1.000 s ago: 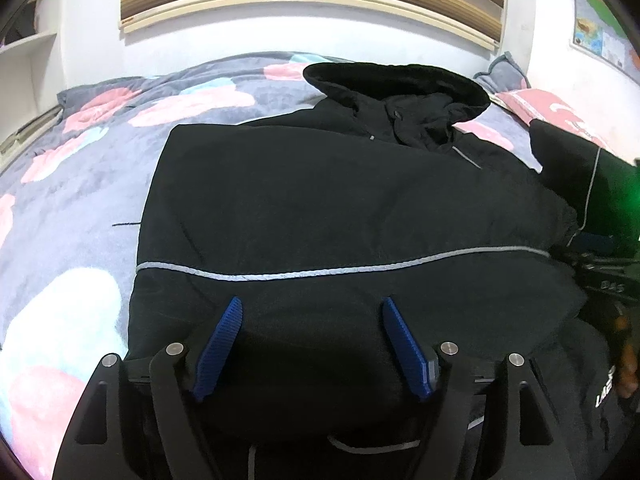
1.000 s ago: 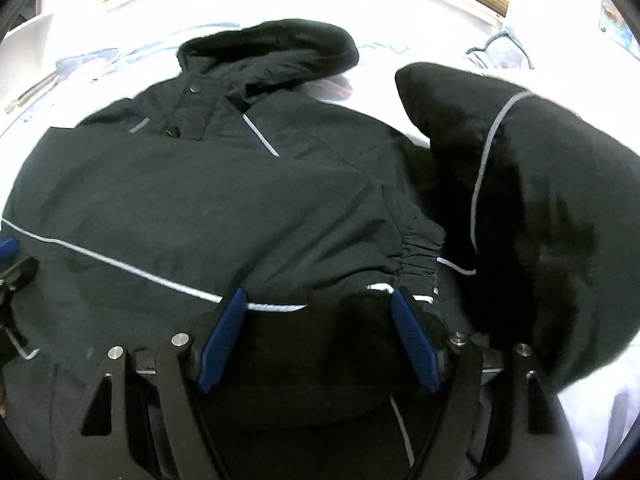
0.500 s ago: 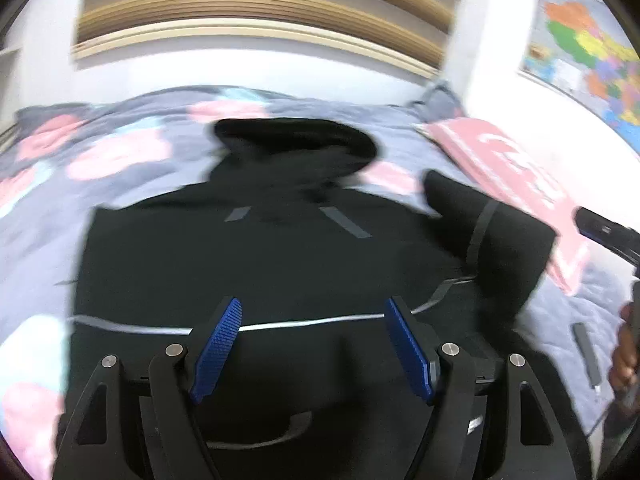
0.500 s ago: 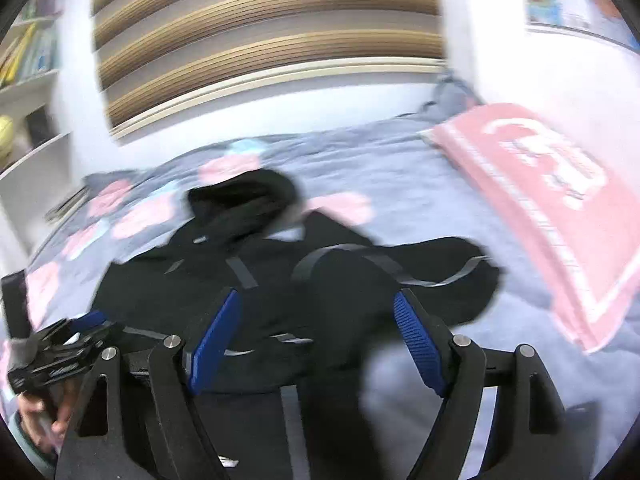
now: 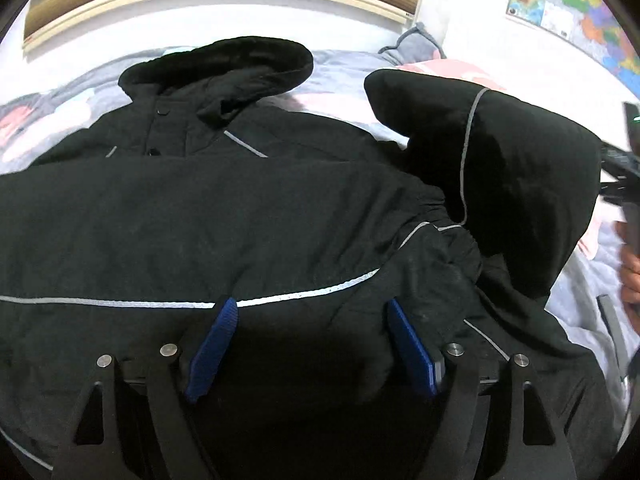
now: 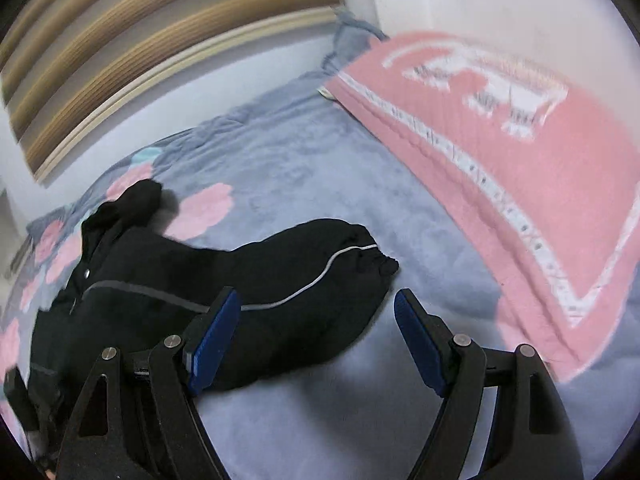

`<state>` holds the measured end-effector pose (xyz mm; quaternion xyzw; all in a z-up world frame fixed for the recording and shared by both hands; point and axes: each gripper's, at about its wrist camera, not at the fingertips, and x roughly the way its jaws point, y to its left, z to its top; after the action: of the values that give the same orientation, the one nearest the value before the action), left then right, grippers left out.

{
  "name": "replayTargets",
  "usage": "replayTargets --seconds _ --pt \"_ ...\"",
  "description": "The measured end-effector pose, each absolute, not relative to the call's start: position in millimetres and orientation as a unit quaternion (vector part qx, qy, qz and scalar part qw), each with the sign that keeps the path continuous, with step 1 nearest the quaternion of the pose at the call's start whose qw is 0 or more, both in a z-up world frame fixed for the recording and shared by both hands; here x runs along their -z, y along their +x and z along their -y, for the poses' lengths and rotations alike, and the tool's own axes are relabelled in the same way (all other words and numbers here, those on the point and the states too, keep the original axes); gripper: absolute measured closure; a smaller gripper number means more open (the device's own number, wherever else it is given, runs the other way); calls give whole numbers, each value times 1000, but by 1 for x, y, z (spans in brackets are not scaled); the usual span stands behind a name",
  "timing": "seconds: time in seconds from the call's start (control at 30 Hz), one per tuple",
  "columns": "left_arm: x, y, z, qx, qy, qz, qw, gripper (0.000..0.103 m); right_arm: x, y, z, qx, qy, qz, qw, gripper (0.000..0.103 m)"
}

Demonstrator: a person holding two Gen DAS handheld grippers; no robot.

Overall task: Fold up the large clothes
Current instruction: 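Grasp the other black sleeve cuff with the right gripper and lift it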

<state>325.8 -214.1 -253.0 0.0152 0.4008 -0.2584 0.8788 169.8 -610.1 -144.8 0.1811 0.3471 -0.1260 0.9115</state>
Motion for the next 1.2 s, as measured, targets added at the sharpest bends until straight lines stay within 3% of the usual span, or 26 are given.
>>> replayTargets --seconds 0.37,0.4,0.43,0.47,0.53,0.87,1.03,1.2 --pt "259 322 223 253 37 -386 887 22 236 244 654 109 276 -412 861 22" --pt "259 321 223 253 36 -386 887 21 234 243 649 108 261 -404 870 31" --pt "259 322 223 253 36 -385 887 21 230 242 644 106 243 -399 878 57" --pt "259 322 223 253 36 -385 887 21 225 241 641 106 233 -394 882 68" --pt "259 322 223 253 37 -386 887 21 210 233 640 110 221 -379 892 78" --pt "259 322 223 253 37 -386 887 21 106 136 724 305 147 -304 890 79" --pt "260 321 224 253 38 -386 886 21 124 115 779 319 201 -333 864 80" --pt "260 321 224 253 38 -386 886 21 153 116 777 324 187 -350 859 80"
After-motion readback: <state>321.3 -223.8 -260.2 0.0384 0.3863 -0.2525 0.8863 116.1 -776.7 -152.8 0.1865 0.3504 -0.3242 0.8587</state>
